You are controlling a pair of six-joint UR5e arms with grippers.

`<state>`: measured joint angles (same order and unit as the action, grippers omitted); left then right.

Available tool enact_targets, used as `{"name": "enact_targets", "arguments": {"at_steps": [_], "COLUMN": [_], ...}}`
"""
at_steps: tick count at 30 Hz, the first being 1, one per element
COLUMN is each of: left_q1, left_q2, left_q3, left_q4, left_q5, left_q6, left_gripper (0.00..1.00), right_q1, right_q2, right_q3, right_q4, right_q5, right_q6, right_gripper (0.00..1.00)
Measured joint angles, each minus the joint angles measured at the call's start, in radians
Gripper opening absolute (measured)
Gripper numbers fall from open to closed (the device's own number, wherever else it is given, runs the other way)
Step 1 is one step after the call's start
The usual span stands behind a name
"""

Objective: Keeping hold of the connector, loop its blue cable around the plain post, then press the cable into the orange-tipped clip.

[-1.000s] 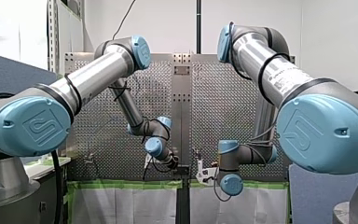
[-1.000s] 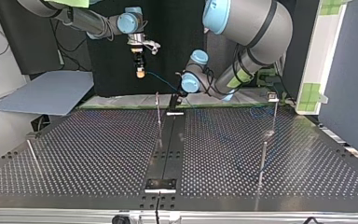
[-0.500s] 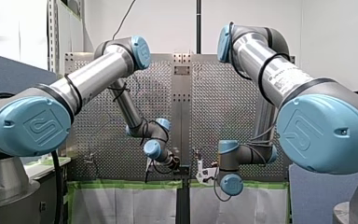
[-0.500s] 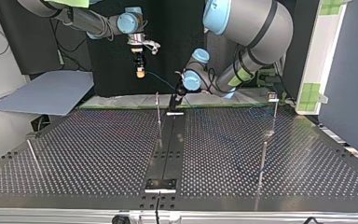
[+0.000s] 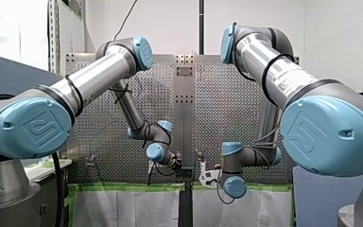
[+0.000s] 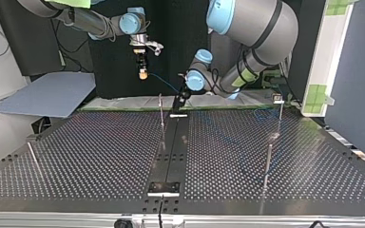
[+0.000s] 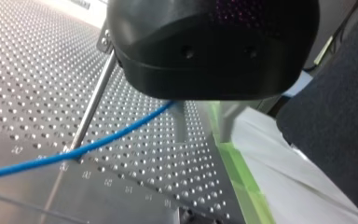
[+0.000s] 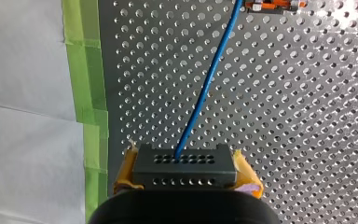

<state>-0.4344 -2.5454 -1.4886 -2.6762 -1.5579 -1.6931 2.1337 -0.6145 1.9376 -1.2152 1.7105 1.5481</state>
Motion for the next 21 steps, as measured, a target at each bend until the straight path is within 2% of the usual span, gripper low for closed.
{"name": "enact_targets", "arguments": {"at_steps": [5,10,21], "left_q1": [-0.002,-0.007,-0.046], "left_q2": [0.0,0.0,0.001], "left_q3": [0.0,-0.001,-0.002], "left_q4": [-0.001,0.001,0.028], "left_q5": [-0.039,-0.056,-0.14], "left_q6": [0.0,0.003,0.006], "left_gripper": [0.0,0.0,0.0], "right_q1": [-0.002,-0.005,-0.021], "right_q2": [0.0,0.0,0.0], "right_q3": [0.0,0.0,-0.009], "right_q4": [0.0,-0.001,0.001], "right_q5": [0.0,0.0,-0.002], "right_q6": [0.0,0.0,-0.002], "right_gripper": [0.0,0.0,0.0]}}
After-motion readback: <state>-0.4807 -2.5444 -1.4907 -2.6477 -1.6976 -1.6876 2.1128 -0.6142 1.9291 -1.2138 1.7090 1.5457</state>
